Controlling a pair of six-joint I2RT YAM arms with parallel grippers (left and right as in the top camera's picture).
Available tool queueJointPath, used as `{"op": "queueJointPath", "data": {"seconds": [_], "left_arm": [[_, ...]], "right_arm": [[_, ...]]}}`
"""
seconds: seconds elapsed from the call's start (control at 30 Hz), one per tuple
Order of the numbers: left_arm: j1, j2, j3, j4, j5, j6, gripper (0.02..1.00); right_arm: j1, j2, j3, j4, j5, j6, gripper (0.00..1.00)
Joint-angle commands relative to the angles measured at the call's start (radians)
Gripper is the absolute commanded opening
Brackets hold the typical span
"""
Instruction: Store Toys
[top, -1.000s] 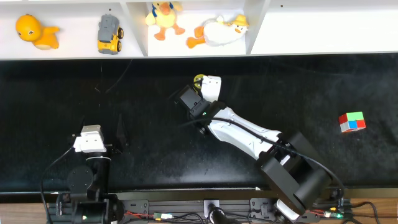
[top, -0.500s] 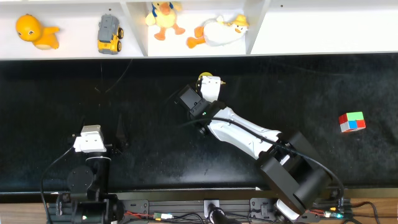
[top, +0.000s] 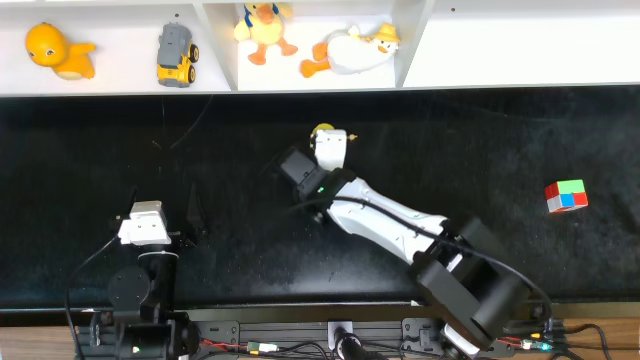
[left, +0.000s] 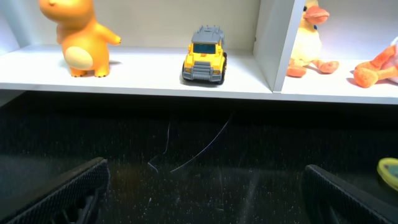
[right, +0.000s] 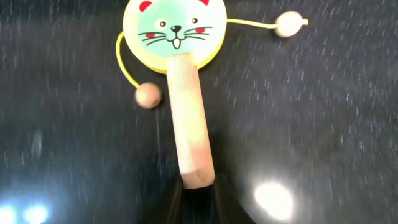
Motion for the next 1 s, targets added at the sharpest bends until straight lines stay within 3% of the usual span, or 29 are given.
{"op": "queueJointPath", "data": {"seconds": [0.03,0.4,0.57,0.6,0.73,1.0], "left_arm": [[0.002,-0.009,-0.005,0.002,-0.008,0.015,0.998],[0.002,-0.009,-0.005,0.002,-0.008,0.015,0.998],[0.002,-0.009,-0.005,0.002,-0.008,0.015,0.998],[0.002,-0.009,-0.005,0.002,-0.008,0.015,0.998],[0.002,-0.009,-0.005,0.002,-0.008,0.015,0.998],[0.002,-0.009,-0.005,0.002,-0.008,0.015,0.998]], "right_arm": [[0.019,-0.093,-0.003,-0.097,-0.019,0.019,0.042],[-0.034,-0.432,-0.172,-0.322,0.007,0.052,0.042],[-0.156,-0.601,-0.229,-0.431,0.033,0.055,0.042],[-0.232,-0.648,-0.228,-0.478,0.062,0.009,0.042],[-0.340,-0.666,-0.201,-0.476,0.066,-0.167,0.042],[-0.415,-0.636,-0.081,-0.467,0.167,-0.354,0.045]]}}
